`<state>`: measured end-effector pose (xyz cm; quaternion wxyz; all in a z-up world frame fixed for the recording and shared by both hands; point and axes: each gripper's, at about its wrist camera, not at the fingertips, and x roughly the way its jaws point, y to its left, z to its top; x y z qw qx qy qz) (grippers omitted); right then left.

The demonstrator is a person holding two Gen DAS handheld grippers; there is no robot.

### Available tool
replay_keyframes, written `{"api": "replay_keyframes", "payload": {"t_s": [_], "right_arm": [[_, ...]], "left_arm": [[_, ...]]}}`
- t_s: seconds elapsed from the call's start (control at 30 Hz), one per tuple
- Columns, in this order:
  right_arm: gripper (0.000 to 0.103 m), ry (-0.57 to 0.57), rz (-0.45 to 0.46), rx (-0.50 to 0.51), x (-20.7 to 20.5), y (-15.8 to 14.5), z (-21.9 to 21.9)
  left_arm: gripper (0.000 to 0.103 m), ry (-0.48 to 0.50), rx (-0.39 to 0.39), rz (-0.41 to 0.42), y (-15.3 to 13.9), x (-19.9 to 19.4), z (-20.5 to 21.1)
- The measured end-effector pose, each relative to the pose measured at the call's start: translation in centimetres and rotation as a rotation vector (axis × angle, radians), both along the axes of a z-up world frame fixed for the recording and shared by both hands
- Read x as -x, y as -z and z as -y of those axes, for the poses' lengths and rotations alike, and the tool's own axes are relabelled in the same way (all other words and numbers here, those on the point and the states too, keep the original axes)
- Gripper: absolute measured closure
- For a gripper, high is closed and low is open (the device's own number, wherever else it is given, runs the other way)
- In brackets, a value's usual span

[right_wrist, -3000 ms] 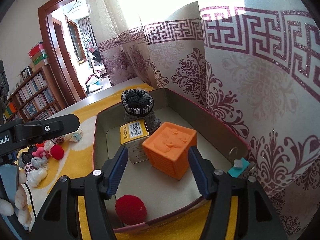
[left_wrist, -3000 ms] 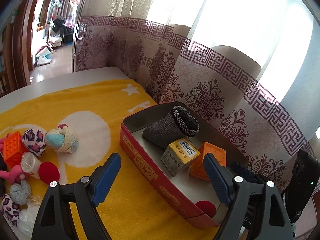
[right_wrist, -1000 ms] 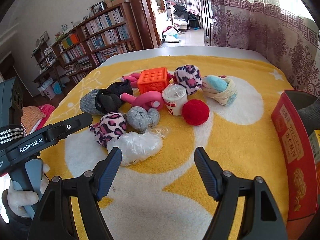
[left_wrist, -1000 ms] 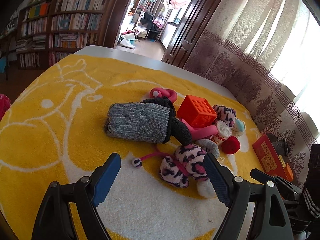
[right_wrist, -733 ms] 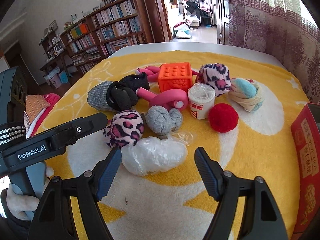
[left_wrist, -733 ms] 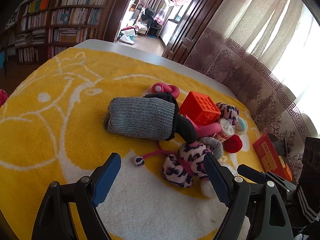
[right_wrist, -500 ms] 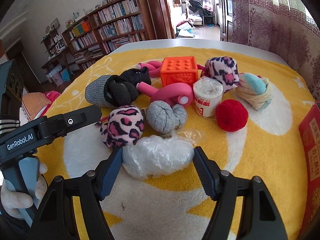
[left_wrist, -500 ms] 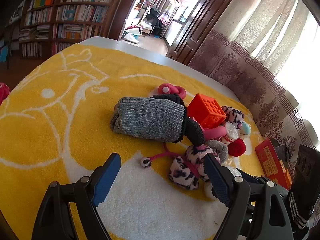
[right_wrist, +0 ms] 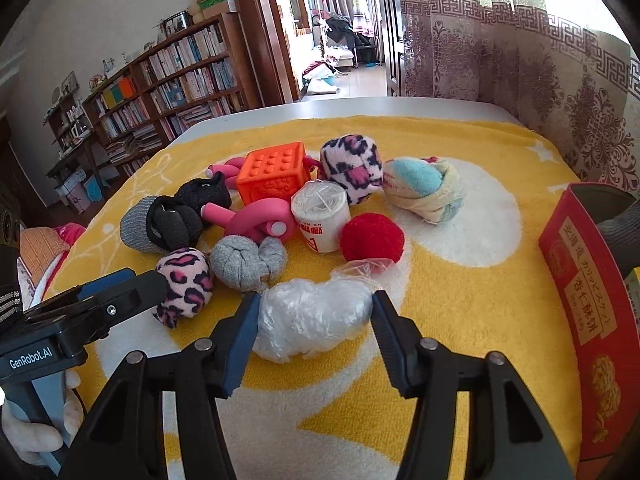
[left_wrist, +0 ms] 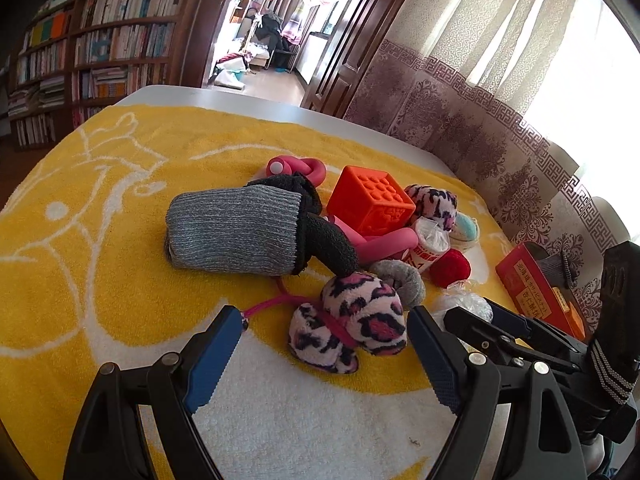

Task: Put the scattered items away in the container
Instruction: 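Grasp the clear plastic bundle with right tool while left tool grasps the pink leopard plush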

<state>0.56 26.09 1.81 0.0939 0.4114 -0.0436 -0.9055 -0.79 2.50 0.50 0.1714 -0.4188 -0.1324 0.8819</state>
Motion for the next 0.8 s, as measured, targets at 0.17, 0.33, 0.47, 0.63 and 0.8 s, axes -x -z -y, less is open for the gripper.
{"api": "replay_keyframes", "payload": {"t_s": [0.17, 0.33, 0.47, 0.63, 0.8], "right_arm": [[0.043, 0.027, -0.01, -0.04, 0.1, -0.1, -0.2], [0.043, 0.026, 0.005, -0.051, 0.2, 0.3, -0.3], [0.043, 0.019, 0.003, -0.057, 0.0, 0.4, -0.2], [0.043, 0.021, 0.012, -0.043, -0.1, 0.5, -0.6], [0.043, 0.021, 0.015, -0.039, -0.1, 0.5, -0.7]], "left_arm": [[0.017, 0.036, 0.0, 0.061, 1.1, 0.6, -1.0], [0.017, 0.04, 0.026, 0.065, 1.3, 0.8, -1.5], [0.017, 0.039, 0.06, 0.083, 1.1, 1.1, -2.0], [0.017, 0.04, 0.087, 0.105, 0.9, 1.7, -2.7], [0.024, 0.025, 0.074, 0.067, 1.1, 1.7, -2.5]]}}
